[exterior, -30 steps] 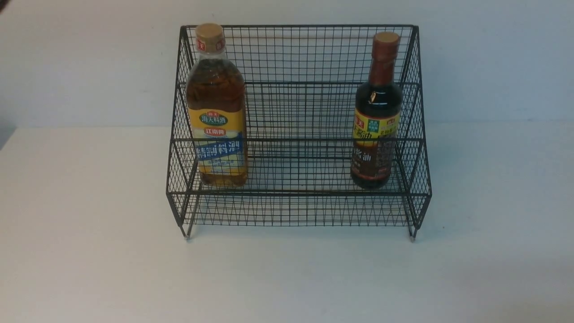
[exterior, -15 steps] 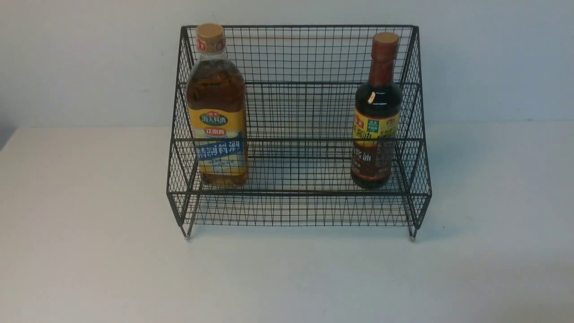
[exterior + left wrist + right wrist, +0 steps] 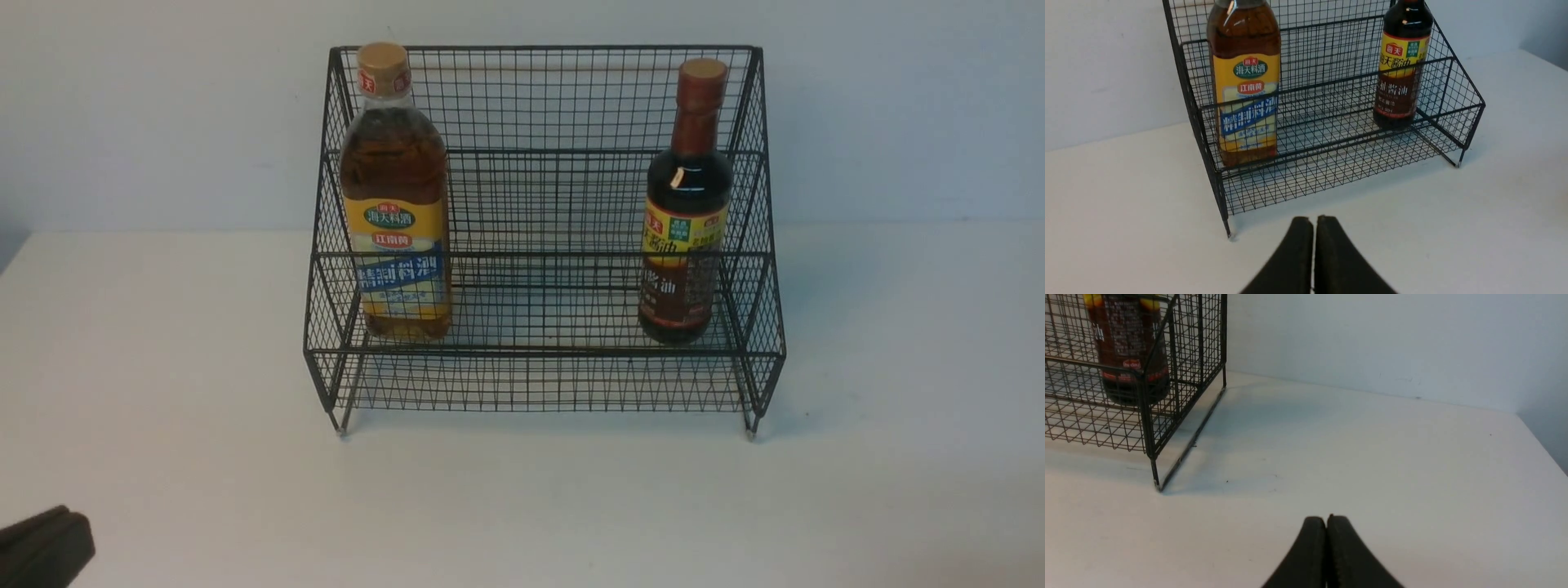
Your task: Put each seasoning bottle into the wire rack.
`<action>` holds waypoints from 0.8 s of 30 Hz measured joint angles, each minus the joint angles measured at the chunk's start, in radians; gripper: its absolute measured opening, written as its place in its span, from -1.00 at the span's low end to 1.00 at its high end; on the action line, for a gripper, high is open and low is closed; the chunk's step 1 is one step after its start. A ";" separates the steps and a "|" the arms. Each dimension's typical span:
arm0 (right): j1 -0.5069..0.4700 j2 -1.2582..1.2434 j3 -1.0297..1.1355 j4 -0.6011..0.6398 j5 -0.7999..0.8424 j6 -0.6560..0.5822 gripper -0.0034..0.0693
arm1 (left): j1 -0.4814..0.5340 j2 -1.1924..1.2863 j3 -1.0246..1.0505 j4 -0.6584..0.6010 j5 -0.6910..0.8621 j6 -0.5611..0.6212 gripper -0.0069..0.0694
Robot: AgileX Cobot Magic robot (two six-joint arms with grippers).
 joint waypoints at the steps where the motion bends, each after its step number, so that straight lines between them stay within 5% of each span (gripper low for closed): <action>1: 0.000 0.000 0.000 0.000 0.000 0.000 -0.95 | 0.000 -0.023 0.032 -0.001 0.000 0.003 -0.83; 17: 0.000 0.000 0.000 0.000 0.000 0.000 -0.95 | 0.000 -0.078 0.196 0.078 -0.192 0.074 -0.83; 24: 0.000 0.000 0.000 0.000 0.000 0.000 -0.95 | 0.001 -0.078 0.329 0.389 -0.312 -0.133 -0.83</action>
